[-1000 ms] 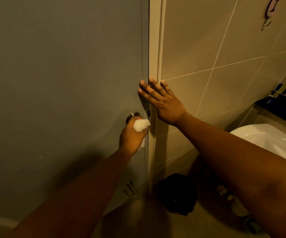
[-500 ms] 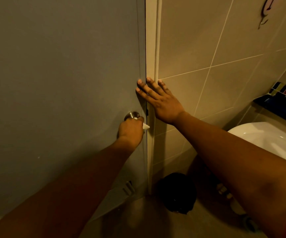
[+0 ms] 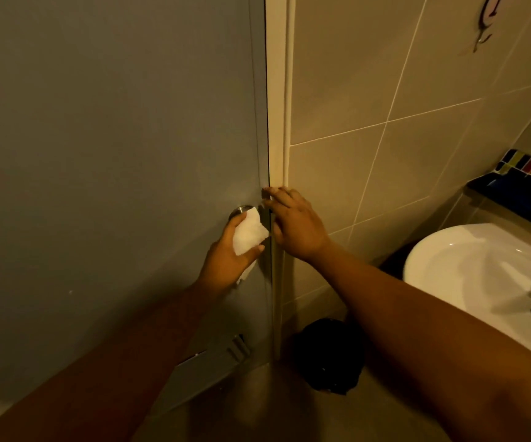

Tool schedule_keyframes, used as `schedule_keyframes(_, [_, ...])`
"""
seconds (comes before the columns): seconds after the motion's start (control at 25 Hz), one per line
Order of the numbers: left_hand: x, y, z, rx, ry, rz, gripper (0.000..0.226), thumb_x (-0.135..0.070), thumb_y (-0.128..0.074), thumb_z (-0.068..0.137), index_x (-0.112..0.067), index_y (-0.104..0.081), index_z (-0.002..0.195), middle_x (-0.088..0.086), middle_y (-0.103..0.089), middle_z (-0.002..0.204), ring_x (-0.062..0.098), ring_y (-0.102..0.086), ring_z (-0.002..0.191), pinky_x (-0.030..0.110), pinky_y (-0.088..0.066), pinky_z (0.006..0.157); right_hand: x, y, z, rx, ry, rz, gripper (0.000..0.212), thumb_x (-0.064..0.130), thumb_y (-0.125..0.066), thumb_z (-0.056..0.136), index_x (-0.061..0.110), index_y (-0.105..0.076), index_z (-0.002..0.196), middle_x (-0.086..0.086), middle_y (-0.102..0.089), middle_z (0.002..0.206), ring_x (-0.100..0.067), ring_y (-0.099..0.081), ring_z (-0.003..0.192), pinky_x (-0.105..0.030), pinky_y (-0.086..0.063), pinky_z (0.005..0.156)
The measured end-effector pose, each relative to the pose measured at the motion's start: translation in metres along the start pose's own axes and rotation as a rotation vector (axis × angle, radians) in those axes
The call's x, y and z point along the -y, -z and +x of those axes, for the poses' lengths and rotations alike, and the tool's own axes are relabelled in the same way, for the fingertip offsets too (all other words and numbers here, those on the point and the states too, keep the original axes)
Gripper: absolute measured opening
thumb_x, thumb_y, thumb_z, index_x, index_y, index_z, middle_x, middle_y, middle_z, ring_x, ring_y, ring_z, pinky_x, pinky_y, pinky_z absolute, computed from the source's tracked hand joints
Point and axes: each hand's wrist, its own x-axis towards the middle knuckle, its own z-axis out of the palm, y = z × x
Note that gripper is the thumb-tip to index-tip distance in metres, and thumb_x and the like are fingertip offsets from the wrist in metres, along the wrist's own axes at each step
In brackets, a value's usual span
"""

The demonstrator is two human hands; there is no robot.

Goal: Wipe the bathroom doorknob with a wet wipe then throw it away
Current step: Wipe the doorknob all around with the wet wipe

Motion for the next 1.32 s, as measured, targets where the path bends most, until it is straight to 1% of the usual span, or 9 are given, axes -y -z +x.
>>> schedule_keyframes(0.08, [-0.005,0.006,0.002,0.001,-0.062,0.073,0.09,-0.039,-0.073,0.08,-0.032,-0.019,0.152,0.001,-0.03,0.156,0.026,-0.036,0.14,0.04,-0.032,0.112,0.006,-0.012,-0.005,0.024,0.001,0.099,0.045,0.017,-0.056,0.088,0.014,-0.057,0.133,-0.006,-0.055,0.137,-0.025,-0.047,0.124,-0.043,-0.045,0.101])
schedule_keyframes(0.24, [0.0,0.018,0.001,-0.022,-0.091,0.196,0.074,-0.036,-0.066,0.087,-0.027,-0.029,0.15,0.009,-0.038,0.15,0.027,-0.045,0.133,0.038,-0.04,0.107,0.014,-0.027,-0.01,0.104,-0.092,0.313,0.045,0.025,-0.047,0.094,0.013,-0.055,0.136,-0.007,-0.058,0.126,-0.021,-0.049,0.115,-0.032,-0.042,0.096])
schedule_keyframes(0.36, [0.008,0.027,0.0,0.05,-0.136,0.083,0.054,-0.03,-0.049,0.098,-0.025,-0.034,0.149,0.011,-0.045,0.144,0.011,-0.058,0.109,0.015,-0.052,0.085,0.012,-0.027,-0.01,0.078,-0.181,0.43,0.043,0.038,-0.048,0.097,0.011,-0.063,0.126,-0.005,-0.061,0.111,-0.017,-0.053,0.104,-0.028,-0.042,0.088])
schedule_keyframes(0.52, [0.004,0.028,0.008,0.032,-0.196,0.05,0.049,-0.025,-0.043,0.101,-0.024,-0.034,0.149,0.007,-0.045,0.145,0.016,-0.051,0.122,0.03,-0.047,0.099,0.005,-0.032,-0.014,0.035,-0.287,0.609,0.037,0.039,-0.052,0.096,0.008,-0.073,0.102,-0.005,-0.064,0.092,-0.018,-0.059,0.086,-0.028,-0.048,0.075])
schedule_keyframes(0.68, [0.005,0.024,0.008,-0.195,-0.131,-0.01,0.034,-0.028,-0.061,0.09,-0.013,-0.055,0.12,0.009,-0.056,0.119,0.022,-0.063,0.102,0.026,-0.057,0.08,0.007,-0.037,-0.017,-0.024,-0.395,0.613,0.039,0.034,-0.058,0.094,0.014,-0.06,0.126,-0.006,-0.056,0.12,-0.018,-0.054,0.112,-0.027,-0.048,0.088])
schedule_keyframes(0.76, [0.003,0.023,0.009,-0.221,-0.17,0.041,0.03,-0.026,-0.065,0.089,-0.009,-0.062,0.114,0.004,-0.052,0.116,0.017,-0.059,0.099,0.007,-0.049,0.074,0.006,-0.034,-0.016,-0.083,-0.29,0.503,0.047,0.026,-0.061,0.091,0.021,-0.051,0.137,-0.005,-0.047,0.135,-0.018,-0.041,0.126,-0.033,-0.042,0.101])
schedule_keyframes(0.84, [0.004,0.021,0.008,-0.162,-0.202,0.075,0.035,-0.024,-0.066,0.089,-0.006,-0.063,0.118,0.005,-0.053,0.116,0.015,-0.057,0.102,0.003,-0.044,0.073,0.006,-0.031,-0.016,-0.031,-0.117,0.381,0.044,0.02,-0.06,0.09,0.017,-0.056,0.133,-0.008,-0.052,0.134,-0.022,-0.043,0.127,-0.037,-0.042,0.106])
schedule_keyframes(1.16, [-0.005,0.038,0.021,0.033,-0.301,0.445,0.059,-0.026,-0.073,0.081,-0.004,-0.056,0.133,0.013,-0.055,0.121,0.026,-0.059,0.106,0.031,-0.051,0.092,0.016,-0.041,-0.026,-0.016,-0.259,0.684,0.045,0.024,-0.064,0.089,0.013,-0.058,0.132,-0.009,-0.068,0.117,-0.014,-0.063,0.1,-0.032,-0.056,0.089])
schedule_keyframes(1.32, [-0.002,0.016,0.009,-0.1,-0.047,0.043,0.057,-0.013,-0.076,0.079,-0.002,-0.056,0.131,0.018,-0.058,0.129,0.031,-0.062,0.113,0.028,-0.051,0.091,0.009,-0.024,-0.012,0.128,-0.118,0.432,0.05,0.03,-0.063,0.089,0.012,-0.054,0.135,-0.009,-0.065,0.119,-0.018,-0.061,0.103,-0.035,-0.055,0.091])
